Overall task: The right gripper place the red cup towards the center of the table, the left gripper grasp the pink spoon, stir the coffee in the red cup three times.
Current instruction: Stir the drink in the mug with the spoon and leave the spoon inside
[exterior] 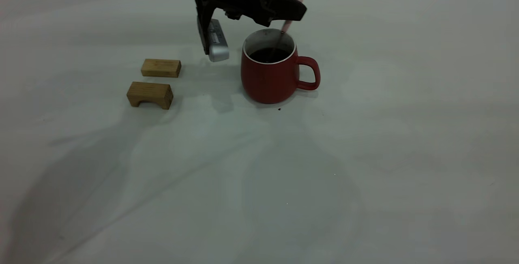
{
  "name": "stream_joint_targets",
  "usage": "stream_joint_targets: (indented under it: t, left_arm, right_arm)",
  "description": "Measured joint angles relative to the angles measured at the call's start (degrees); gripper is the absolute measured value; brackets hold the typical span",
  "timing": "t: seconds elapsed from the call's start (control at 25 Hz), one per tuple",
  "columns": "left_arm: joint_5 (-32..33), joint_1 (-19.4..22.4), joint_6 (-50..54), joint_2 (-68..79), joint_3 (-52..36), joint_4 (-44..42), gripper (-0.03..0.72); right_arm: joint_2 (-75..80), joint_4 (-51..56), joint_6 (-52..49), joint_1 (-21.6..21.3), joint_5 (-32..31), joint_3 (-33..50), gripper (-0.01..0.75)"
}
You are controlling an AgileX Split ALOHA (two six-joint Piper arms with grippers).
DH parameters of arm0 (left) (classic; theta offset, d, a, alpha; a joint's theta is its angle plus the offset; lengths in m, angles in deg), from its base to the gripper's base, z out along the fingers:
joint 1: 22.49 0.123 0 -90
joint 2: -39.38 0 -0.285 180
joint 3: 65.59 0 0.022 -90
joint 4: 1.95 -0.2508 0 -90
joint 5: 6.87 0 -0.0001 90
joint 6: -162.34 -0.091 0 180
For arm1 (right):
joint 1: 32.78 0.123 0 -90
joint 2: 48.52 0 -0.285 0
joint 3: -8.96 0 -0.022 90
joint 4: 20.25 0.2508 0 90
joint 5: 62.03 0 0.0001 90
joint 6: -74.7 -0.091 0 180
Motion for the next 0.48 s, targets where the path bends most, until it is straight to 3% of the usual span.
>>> stream_joint_targets:
  t: [0.48]
  left_arm:
    - [5.59,0.76,-0.04,0.0,0.0,-3.17,0.17]
  right_arm:
    - [0.0,0.0,0.0,0.0,0.0,0.0,0.479]
